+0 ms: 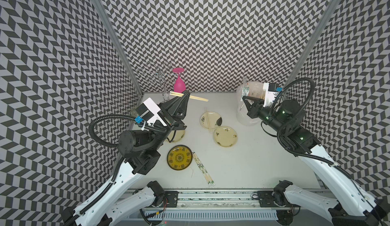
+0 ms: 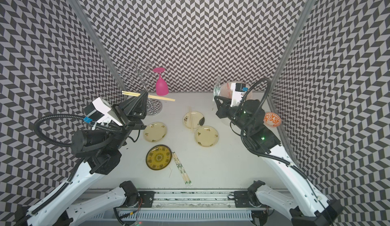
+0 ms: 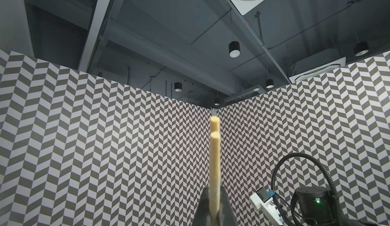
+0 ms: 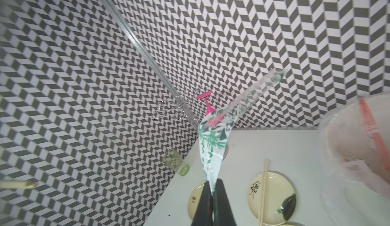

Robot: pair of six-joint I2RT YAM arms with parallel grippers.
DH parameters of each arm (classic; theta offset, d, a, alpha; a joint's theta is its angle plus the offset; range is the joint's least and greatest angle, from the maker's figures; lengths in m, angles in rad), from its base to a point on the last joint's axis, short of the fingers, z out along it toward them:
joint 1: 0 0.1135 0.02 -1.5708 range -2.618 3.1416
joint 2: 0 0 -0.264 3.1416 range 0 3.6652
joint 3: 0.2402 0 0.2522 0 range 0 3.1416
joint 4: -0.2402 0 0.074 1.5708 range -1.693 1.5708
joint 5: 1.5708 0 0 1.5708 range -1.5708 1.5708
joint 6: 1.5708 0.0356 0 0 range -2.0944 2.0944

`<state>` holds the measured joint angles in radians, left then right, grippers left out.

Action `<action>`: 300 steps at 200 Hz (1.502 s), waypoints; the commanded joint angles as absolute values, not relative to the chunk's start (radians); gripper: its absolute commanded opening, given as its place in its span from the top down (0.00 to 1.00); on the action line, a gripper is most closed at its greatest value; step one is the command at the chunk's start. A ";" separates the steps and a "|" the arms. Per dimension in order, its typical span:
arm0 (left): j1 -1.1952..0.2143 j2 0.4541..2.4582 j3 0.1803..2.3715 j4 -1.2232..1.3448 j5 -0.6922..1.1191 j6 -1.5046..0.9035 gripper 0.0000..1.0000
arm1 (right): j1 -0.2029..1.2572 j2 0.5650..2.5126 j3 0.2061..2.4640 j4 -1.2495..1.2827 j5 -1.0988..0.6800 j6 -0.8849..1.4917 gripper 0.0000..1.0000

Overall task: Remove the packaging of disposable chopsticks
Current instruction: Place the packet bag in the trash bin.

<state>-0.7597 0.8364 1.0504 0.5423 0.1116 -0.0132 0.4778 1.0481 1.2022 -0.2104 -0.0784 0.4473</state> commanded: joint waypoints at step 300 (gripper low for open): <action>-0.669 0.739 0.884 0.514 0.163 -0.062 1.00 | 0.044 1.670 1.715 -0.588 -0.113 0.465 0.74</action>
<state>-0.6868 0.7452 0.8940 0.4934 0.1371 -0.0322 0.0490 1.7226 1.6817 -0.5915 -0.1497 0.4866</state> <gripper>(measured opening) 0.076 0.251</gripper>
